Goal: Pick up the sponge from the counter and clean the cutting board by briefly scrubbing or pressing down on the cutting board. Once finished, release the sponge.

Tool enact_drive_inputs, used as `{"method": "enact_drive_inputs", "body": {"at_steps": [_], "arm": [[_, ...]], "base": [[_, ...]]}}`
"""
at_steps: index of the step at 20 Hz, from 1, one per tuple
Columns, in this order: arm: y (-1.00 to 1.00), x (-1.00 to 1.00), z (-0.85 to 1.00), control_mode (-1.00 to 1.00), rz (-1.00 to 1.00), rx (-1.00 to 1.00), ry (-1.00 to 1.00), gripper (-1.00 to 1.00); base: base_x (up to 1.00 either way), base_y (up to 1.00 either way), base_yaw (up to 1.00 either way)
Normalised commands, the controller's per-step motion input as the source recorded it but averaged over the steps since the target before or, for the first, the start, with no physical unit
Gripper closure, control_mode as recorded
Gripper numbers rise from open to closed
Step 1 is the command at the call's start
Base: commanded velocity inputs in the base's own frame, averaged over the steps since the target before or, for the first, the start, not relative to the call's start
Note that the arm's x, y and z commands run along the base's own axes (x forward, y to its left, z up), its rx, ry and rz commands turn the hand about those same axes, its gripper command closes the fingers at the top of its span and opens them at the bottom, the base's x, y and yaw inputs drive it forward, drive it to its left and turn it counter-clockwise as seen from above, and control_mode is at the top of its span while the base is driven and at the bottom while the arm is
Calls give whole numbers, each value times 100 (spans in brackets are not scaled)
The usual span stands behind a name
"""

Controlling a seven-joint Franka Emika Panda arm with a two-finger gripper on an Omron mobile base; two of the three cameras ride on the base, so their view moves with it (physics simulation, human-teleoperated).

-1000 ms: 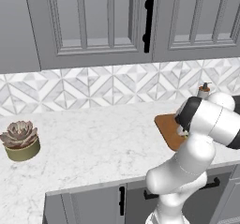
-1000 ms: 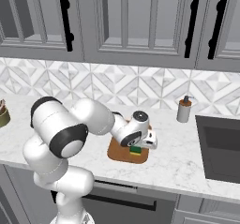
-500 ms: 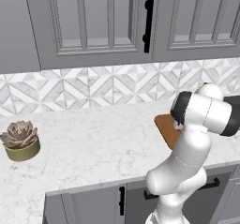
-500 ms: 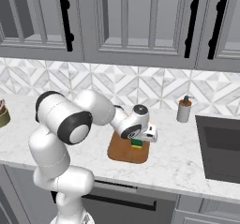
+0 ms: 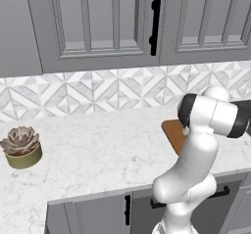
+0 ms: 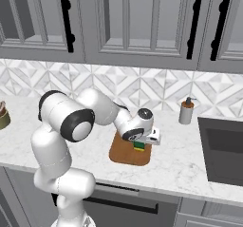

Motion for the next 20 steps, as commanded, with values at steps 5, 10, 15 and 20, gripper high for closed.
{"method": "enact_drive_inputs", "body": {"at_steps": [5, 10, 15, 20], "arm": [[-2, 25, 21, -100, 0, 8, -1, 100], [0, 49, 15, -100, 0, 6, 0, 100], [0, 13, -32, -100, 0, 1, 0, 100], [0, -4, -48, -100, 0, 0, 0, 100]], "base": [[0, 0, 0], [0, 0, 0], [0, 0, 0], [0, 0, 0]]}}
